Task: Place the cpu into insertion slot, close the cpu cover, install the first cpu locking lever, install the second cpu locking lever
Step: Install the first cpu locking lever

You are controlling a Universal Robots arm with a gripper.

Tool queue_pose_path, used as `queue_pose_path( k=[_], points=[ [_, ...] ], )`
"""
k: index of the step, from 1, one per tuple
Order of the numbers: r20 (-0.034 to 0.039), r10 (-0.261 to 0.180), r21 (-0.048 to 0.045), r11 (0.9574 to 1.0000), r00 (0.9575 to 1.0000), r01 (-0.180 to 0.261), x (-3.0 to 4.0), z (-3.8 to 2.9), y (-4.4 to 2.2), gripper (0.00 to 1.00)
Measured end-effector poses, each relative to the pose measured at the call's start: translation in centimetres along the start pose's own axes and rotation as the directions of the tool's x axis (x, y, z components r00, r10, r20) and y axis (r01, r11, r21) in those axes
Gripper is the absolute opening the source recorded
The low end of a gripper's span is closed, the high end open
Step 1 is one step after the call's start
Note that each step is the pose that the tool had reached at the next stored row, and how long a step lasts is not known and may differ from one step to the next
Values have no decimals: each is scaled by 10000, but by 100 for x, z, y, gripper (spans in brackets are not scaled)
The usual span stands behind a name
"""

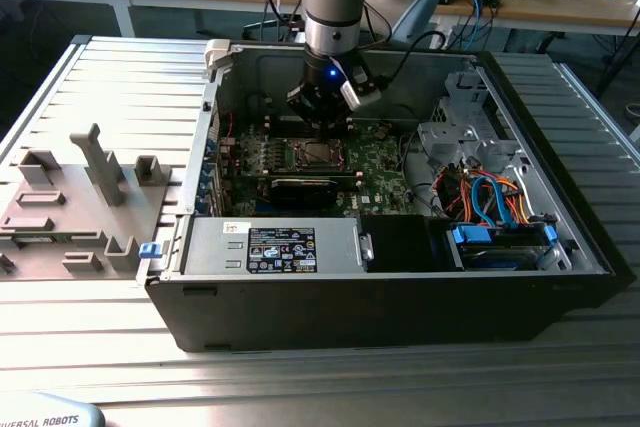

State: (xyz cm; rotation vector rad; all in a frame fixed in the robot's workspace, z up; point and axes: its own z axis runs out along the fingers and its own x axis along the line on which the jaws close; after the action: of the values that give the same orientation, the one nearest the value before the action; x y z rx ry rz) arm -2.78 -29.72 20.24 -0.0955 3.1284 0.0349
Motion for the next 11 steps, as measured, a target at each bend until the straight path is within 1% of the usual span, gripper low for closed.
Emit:
queue_pose_path(
  k=[5, 7, 8, 11],
  points=[
    [-2, -80, -1, 10000, 10000, 80, -2, -5, 4, 11],
    [-3, -102, -4, 9999, 9999, 102, -2, -23, 6, 11],
    [-2, -118, -2, 9999, 9999, 118, -2, -44, 6, 11],
    [-1, -128, -4, 9999, 9999, 128, -2, -45, 6, 11]
  ],
)
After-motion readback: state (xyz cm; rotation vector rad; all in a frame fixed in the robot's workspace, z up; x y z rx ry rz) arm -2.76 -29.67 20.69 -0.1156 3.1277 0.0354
